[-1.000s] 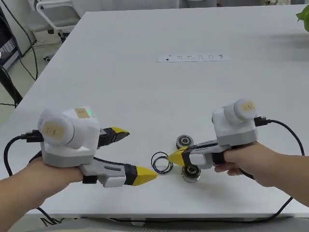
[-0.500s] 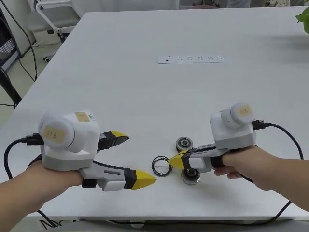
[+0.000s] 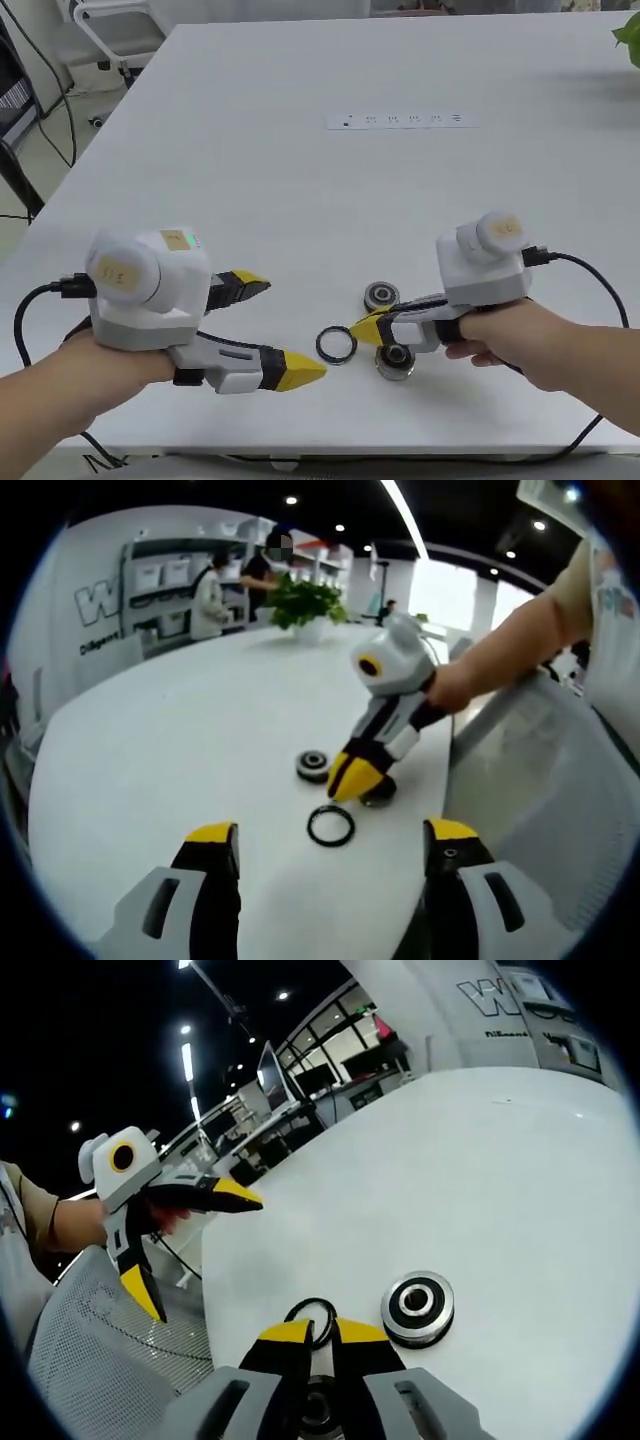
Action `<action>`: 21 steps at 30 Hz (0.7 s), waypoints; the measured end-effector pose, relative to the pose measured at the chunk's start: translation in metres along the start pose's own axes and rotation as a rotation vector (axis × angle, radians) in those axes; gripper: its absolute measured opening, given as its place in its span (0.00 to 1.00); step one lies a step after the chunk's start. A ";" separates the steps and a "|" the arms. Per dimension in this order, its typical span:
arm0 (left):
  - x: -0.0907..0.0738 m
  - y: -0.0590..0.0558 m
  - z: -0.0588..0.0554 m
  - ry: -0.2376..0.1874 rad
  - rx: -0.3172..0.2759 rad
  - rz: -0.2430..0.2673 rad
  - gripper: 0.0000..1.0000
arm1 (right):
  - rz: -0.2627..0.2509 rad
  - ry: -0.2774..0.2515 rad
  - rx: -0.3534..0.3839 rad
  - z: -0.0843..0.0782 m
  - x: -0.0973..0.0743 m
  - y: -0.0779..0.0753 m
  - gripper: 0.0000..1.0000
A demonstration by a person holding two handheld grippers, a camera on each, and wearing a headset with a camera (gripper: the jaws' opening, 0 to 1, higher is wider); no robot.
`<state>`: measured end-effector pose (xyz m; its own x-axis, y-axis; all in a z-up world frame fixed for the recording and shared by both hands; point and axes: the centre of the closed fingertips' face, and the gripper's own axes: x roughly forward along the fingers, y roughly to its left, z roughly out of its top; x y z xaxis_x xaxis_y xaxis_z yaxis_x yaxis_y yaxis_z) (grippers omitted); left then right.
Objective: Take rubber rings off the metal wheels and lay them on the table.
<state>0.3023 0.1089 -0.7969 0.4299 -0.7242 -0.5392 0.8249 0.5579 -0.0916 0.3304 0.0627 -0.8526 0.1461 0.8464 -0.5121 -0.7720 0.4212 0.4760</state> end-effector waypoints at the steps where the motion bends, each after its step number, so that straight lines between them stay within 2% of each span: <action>1: 0.000 0.000 0.000 0.000 -0.001 0.000 0.76 | 0.000 -0.002 0.000 0.000 0.000 0.001 0.05; 10: 0.001 0.005 0.002 -0.002 -0.010 0.005 0.75 | 0.006 -0.042 -0.004 0.012 -0.010 0.005 0.11; 21: 0.010 0.008 0.009 0.008 0.000 -0.002 0.73 | -0.030 -0.084 -0.035 0.020 -0.029 -0.008 0.16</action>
<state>0.3170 0.1024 -0.7952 0.4251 -0.7224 -0.5454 0.8259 0.5561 -0.0928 0.3447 0.0414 -0.8269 0.2195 0.8584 -0.4637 -0.7873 0.4365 0.4354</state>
